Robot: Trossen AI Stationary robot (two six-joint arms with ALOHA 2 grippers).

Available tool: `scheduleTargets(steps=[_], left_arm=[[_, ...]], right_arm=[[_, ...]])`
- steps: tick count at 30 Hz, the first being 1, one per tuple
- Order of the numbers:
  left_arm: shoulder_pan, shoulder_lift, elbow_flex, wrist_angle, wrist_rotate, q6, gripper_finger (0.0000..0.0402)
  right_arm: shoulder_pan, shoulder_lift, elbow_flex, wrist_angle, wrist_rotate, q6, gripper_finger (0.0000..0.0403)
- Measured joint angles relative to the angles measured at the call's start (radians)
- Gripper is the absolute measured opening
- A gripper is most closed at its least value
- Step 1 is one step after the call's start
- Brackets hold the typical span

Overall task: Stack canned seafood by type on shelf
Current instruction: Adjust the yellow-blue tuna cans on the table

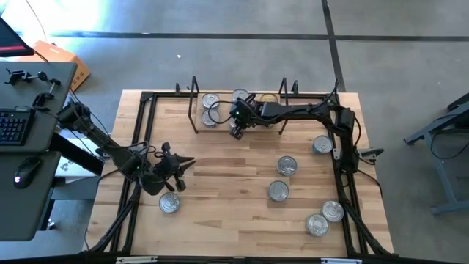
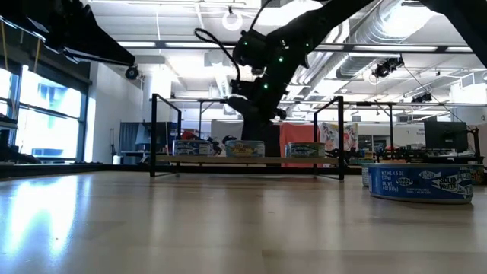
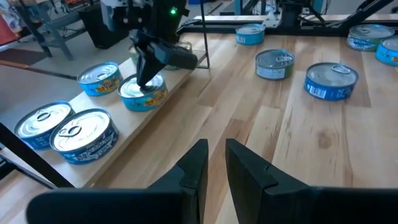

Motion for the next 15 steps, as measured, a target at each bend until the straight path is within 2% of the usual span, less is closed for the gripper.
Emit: scheduleTargets(steps=[3, 8, 15], left_arm=[[0.000, 0.000, 0.000, 0.000, 0.000, -0.001, 0.0046], [0.000, 0.000, 0.000, 0.000, 0.000, -0.001, 0.0046], [0.000, 0.000, 0.000, 0.000, 0.000, -0.002, 0.0046]], right_arm=[[-0.005, 0.000, 0.023, -0.005, 0.072, -0.025, 0.0000], [-0.052, -0.002, 0.071, 0.009, 0.080, -0.056, 0.0000], [-0.158, 0.024, 0.073, 0.089, -0.033, -0.061, 0.0000]])
